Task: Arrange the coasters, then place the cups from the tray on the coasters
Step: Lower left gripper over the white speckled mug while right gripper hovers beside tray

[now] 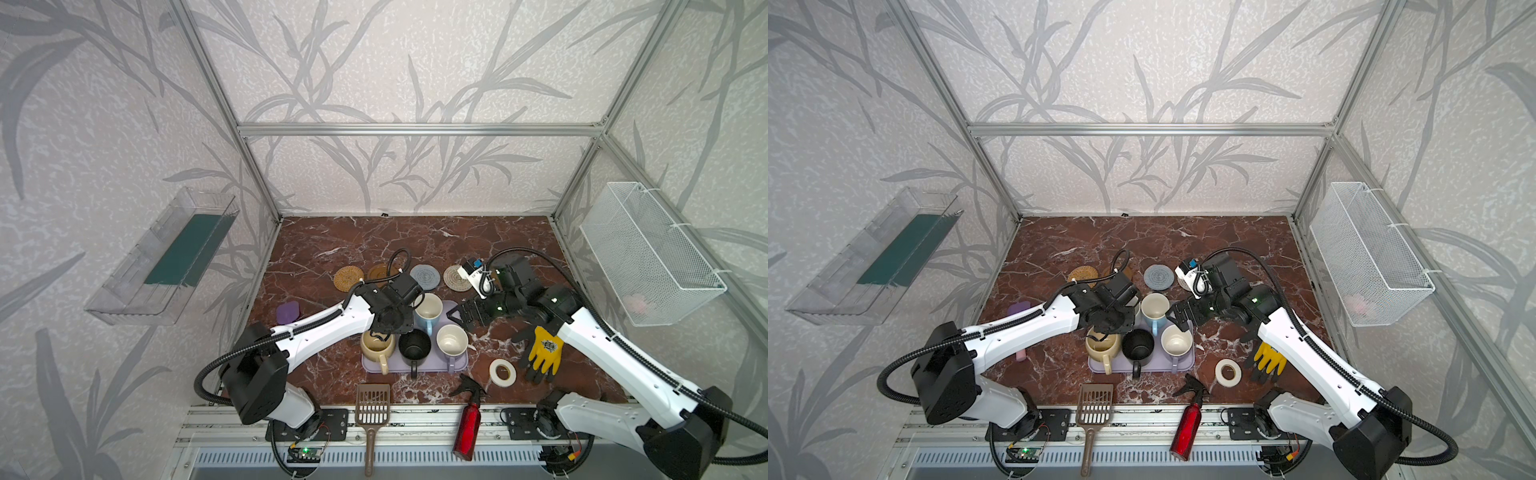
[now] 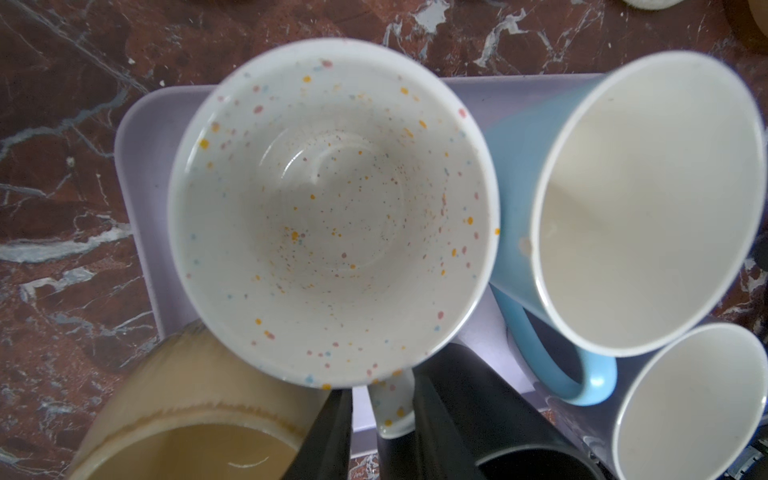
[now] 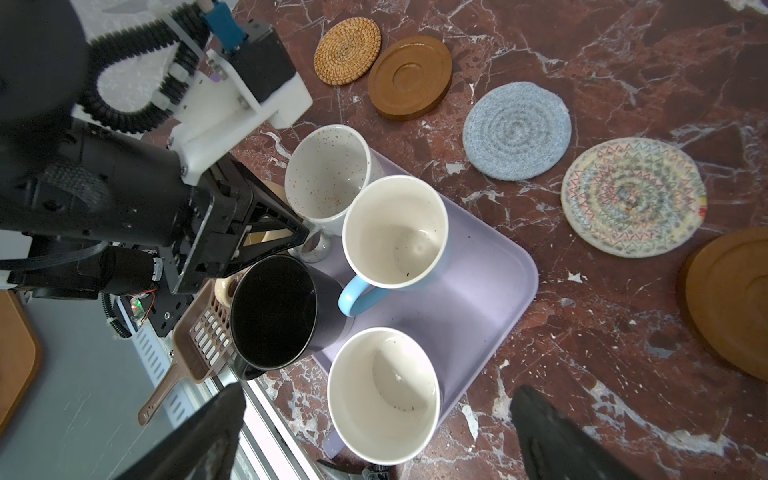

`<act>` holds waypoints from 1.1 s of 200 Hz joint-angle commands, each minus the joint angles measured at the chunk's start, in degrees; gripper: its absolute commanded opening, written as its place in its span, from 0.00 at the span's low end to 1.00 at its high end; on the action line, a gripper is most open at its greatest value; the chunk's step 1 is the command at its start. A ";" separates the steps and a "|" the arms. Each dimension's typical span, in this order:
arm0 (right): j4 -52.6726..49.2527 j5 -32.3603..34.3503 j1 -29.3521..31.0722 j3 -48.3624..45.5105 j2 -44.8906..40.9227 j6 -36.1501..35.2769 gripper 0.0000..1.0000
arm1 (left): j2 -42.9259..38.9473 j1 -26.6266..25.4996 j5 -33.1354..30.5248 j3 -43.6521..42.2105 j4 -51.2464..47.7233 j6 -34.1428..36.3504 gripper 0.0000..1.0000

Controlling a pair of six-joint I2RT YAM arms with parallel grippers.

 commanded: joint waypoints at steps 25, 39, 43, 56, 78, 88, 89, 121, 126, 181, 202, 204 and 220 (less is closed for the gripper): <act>0.37 0.76 0.41 -1.00 -0.33 0.00 0.99 | 1.93 -0.15 -2.55 -0.44 -0.25 -0.21 0.29; 0.36 1.30 0.43 -0.99 -0.41 -0.01 0.99 | 2.61 -0.13 -3.37 0.17 -0.85 0.25 0.29; 0.38 1.56 0.43 -1.02 -0.46 0.07 0.99 | 2.74 -0.09 -3.32 0.31 -1.02 0.36 0.29; 0.67 2.64 0.43 -1.16 -0.92 0.27 0.99 | 2.88 -0.09 -3.32 0.36 -1.00 0.43 0.29; 1.14 3.37 0.43 -1.16 -1.47 0.20 0.99 | 3.10 -0.09 -3.94 0.36 -1.14 0.45 0.28; 1.23 3.37 0.45 -1.17 -1.40 0.29 0.99 | 3.45 -0.09 -4.10 0.28 -1.18 0.58 0.28; 1.19 3.38 0.45 -1.19 -1.39 0.29 0.99 | 3.49 -0.09 -4.13 0.28 -1.16 0.59 0.28; 1.20 3.18 0.38 -1.53 -1.12 0.37 0.99 | 4.22 -0.09 -4.95 0.45 -1.42 0.96 0.28; 1.19 3.22 0.45 -1.69 -1.12 0.37 0.99 | 4.33 -0.09 -5.04 0.45 -1.30 0.96 0.28; 2.19 2.99 0.43 -2.33 -1.62 1.04 0.99 | 5.63 -0.09 -4.78 0.77 0.68 1.20 0.27; 3.06 2.03 0.43 -2.58 -1.39 1.55 0.99 | 6.57 -0.10 -4.51 1.14 0.70 1.46 0.27; 3.03 1.89 0.45 -2.54 -1.38 1.55 0.99 | 6.61 -0.09 -4.49 1.15 0.71 1.48 0.27; 3.41 1.21 0.44 -2.58 -1.15 1.59 1.00 | 7.12 -0.11 -4.46 1.24 0.71 1.57 0.27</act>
